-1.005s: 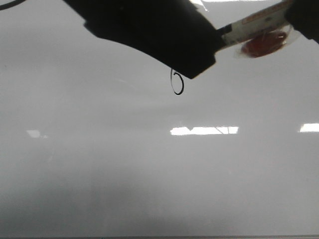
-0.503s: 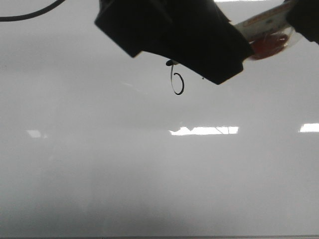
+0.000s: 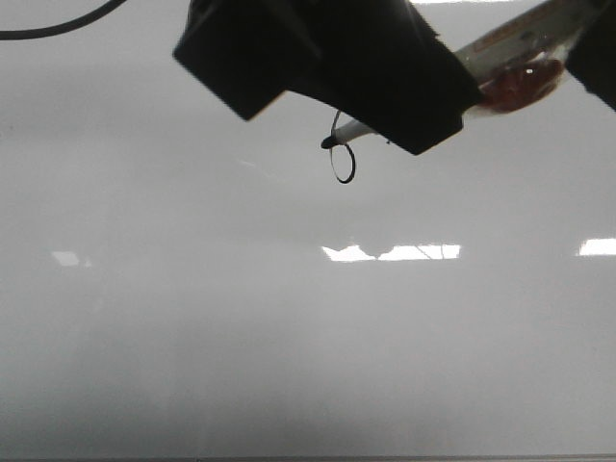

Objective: Write number 6 on whiteboard

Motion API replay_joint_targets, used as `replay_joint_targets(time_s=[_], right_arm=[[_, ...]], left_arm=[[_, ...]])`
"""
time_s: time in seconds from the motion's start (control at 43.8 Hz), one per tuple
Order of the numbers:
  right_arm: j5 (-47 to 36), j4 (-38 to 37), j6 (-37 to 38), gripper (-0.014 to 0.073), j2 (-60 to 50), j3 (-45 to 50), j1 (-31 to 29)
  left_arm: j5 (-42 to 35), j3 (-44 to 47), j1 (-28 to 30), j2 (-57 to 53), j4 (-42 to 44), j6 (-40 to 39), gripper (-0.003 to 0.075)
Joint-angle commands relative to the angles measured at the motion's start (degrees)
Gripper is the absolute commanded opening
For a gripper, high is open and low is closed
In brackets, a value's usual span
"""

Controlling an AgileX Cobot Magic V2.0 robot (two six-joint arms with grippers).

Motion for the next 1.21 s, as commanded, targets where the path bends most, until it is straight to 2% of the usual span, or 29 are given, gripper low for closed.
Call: replay_joint_targets(time_s=[0.0,0.091,0.206,0.388,0.571,0.8,0.96,1.074,1.188], right_arm=[[0.8,-3.4,1.2,0.0629,-1.4,-2.2,-0.3],[3.2,-6.2,4.9,0.0622,-2.7,-2.4,-1.2],[5.5,-9.8,10.2,0.0622,-5.1,-2.4,-2.5],[7.4,-14.2,15.5,0.0622,-7.6,-2.4,-3.7],[7.6,-14.2,15.5,0.0622,-7.9,-2.4,-3.7],[7.1,-14.2,15.5,0.0622,-7.9,-2.4,-3.7],[6.5,-14.2,15.5,0.0622,-7.9,-2.4,-3.7],[6.2,-14.2,15.5,0.0622,-7.9,-2.4,-3.7],[5.9,-14.2,15.5,0.0622,-7.9,-2.4,-3.7]], left_arm=[[-3.2,-1.7,-0.1,-1.9,0.1,-1.7,-0.0014],[-3.1,-1.7,0.6,-2.2,3.6,-5.8,-0.0014],[-1.3,-1.7,2.7,-3.2,10.5,-14.9,-0.0013],[3.3,-1.7,9.2,-6.9,20.3,-30.2,-0.0013],[7.4,-1.7,21.1,-11.0,26.1,-44.8,-0.0013],[11.1,-1.2,37.7,-11.9,26.1,-50.8,-0.0013],[4.7,2.6,48.3,-11.9,25.9,-54.1,-0.0013],[-2.8,6.6,53.1,-11.9,24.9,-55.6,-0.0013],[-10.2,9.9,55.2,-11.9,24.9,-58.8,-0.0008]])
